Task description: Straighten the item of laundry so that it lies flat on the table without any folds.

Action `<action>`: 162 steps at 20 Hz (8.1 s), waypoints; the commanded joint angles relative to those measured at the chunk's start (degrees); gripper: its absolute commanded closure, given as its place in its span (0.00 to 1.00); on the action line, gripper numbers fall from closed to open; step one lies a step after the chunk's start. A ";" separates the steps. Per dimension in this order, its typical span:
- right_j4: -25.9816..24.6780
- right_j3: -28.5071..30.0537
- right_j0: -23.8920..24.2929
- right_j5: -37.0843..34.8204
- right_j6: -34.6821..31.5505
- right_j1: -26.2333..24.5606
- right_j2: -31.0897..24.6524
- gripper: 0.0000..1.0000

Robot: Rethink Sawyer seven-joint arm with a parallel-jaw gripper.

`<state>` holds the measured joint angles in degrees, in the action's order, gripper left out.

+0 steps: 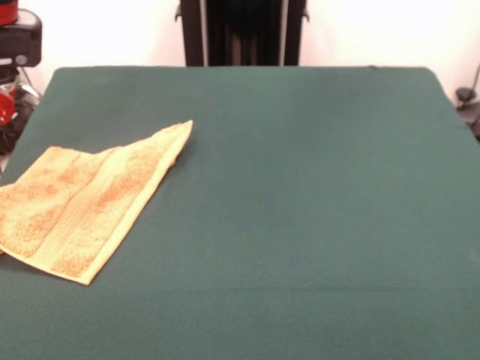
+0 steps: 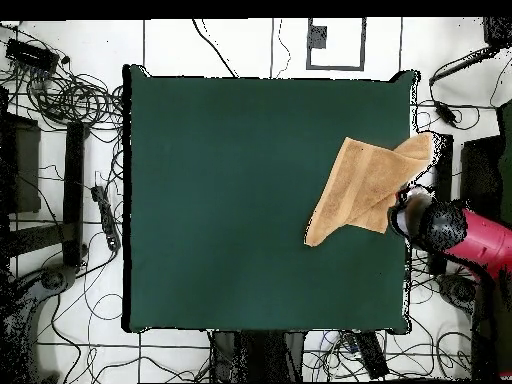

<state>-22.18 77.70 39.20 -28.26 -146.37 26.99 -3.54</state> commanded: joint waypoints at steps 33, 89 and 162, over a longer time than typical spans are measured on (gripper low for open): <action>26.99 -0.96 -16.12 -13.03 -12.45 -5.84 4.18 0.00; 37.40 11.36 -18.03 -10.64 4.52 -4.10 7.81 0.00; 37.42 16.89 -16.72 10.95 -10.44 -15.17 2.19 0.00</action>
<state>14.69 95.40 24.29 -21.58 -152.59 22.12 4.64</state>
